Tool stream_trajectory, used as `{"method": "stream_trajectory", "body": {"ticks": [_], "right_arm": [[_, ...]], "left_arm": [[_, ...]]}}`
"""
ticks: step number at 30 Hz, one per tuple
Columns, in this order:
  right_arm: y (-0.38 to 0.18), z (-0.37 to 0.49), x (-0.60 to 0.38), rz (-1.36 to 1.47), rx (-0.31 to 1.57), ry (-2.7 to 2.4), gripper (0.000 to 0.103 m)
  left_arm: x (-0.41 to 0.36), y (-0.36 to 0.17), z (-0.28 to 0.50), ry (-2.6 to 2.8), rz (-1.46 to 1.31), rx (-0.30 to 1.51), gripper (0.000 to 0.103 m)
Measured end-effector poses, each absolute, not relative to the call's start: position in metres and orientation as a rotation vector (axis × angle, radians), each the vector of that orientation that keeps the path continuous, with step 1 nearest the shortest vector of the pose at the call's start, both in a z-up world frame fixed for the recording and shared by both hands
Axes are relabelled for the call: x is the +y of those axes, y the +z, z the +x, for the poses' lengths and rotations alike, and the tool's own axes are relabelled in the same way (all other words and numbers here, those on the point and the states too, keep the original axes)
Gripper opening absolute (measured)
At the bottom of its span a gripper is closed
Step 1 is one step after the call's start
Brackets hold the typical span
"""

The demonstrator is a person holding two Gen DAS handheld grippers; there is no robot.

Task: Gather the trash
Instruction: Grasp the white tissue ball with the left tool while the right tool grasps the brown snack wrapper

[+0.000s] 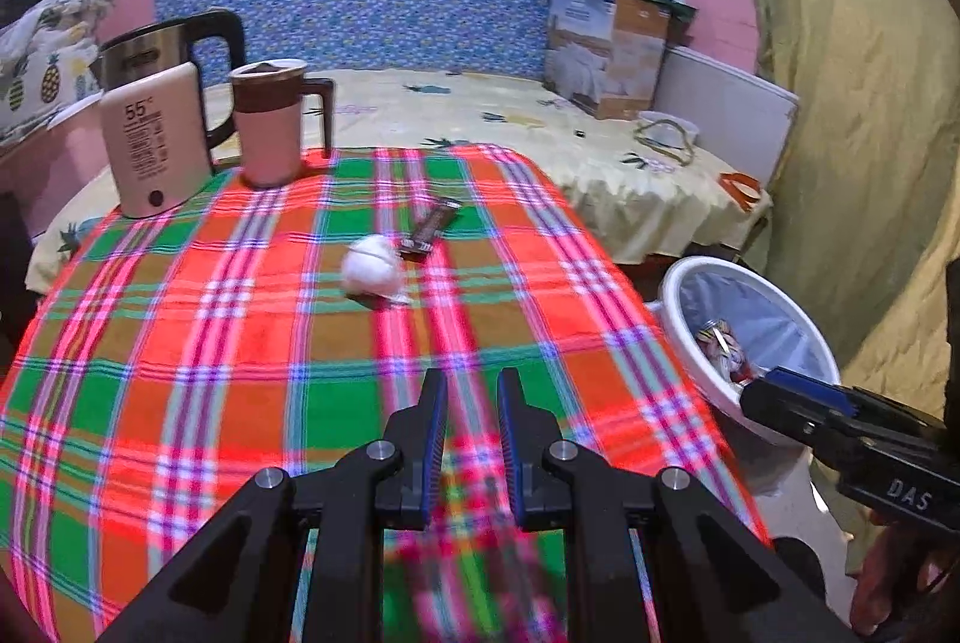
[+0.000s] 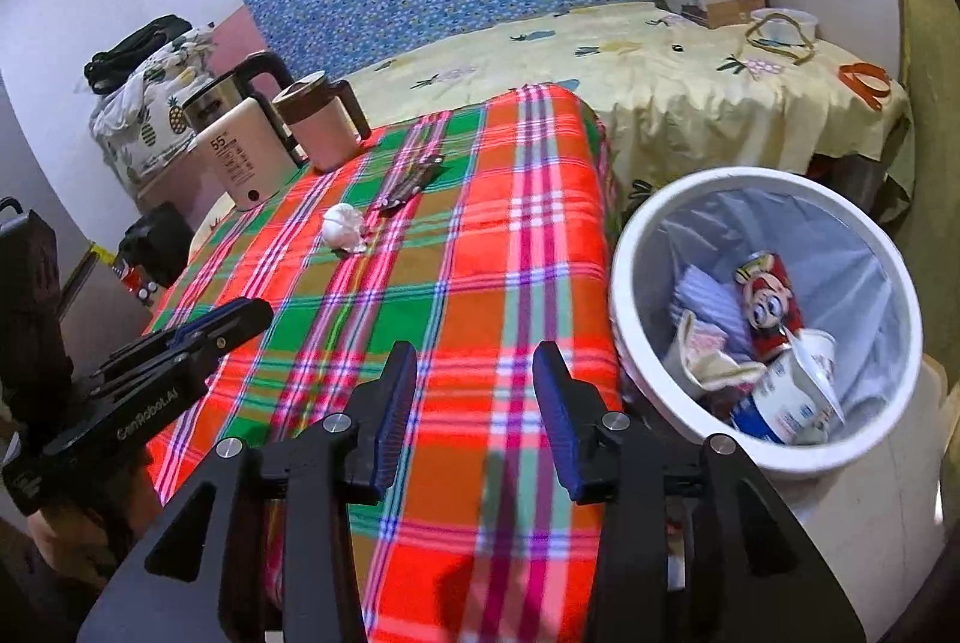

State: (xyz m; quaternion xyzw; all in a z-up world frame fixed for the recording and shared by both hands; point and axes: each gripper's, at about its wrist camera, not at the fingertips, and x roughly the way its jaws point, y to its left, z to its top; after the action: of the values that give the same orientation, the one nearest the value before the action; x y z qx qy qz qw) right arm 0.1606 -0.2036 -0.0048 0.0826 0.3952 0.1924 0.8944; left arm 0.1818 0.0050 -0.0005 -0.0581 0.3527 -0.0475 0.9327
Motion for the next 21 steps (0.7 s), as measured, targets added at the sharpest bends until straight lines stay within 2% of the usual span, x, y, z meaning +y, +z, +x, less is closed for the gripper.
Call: {"method": "stream_trajectory", "body": {"ticks": [1,5,21], "right_arm": [[-0.005,0.162,-0.202,0.169,0.820,0.402,0.043],[-0.003,0.172,-0.194,0.156,0.816,0.420,0.043],[-0.009,0.211,-0.176,0.147,0.841,0.431,0.043]], "left_arm": [[0.011,-0.001,0.187,-0.091,-0.122,0.721,0.018],[0.027,-0.003,0.210,-0.072,-0.132,0.715,0.038],[0.056,-0.052,0.320,-0.007,-0.201,0.834,0.039]]}}
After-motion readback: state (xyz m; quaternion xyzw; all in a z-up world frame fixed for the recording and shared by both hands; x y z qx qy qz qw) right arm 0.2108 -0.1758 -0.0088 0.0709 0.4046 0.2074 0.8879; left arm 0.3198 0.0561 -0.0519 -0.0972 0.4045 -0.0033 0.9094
